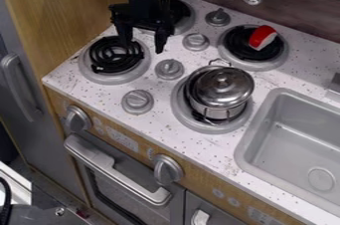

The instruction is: Open the pot

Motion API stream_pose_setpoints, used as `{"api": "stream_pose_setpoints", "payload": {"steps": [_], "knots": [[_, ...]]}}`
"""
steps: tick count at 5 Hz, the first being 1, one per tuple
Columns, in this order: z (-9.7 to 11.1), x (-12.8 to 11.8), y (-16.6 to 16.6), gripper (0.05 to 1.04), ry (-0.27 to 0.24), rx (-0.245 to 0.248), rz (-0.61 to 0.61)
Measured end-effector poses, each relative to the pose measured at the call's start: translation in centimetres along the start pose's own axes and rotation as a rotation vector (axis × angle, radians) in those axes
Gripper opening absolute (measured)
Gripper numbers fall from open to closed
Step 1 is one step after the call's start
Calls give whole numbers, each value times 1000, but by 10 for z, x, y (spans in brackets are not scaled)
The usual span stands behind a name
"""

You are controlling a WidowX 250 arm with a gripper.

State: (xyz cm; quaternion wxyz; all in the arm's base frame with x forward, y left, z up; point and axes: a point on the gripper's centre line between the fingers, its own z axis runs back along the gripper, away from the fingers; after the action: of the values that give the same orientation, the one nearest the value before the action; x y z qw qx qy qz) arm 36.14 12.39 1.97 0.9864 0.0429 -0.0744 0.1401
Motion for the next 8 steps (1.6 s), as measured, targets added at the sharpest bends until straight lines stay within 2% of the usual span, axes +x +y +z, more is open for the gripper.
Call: {"api": "stream_pose_setpoints", "payload": {"steps": [1, 2, 4, 6, 7, 8], "knots": [[-15, -9, -2, 1000, 46, -7, 1], [-20, -21, -34, 1000, 71, -50, -55], [18, -23, -91, 1000, -21, -139, -127], [22, -34, -119, 1000, -8, -184, -148], [23, -37, -130, 1000, -5, -188, -164], [12, -41, -134, 1000, 27, -181, -161]]}}
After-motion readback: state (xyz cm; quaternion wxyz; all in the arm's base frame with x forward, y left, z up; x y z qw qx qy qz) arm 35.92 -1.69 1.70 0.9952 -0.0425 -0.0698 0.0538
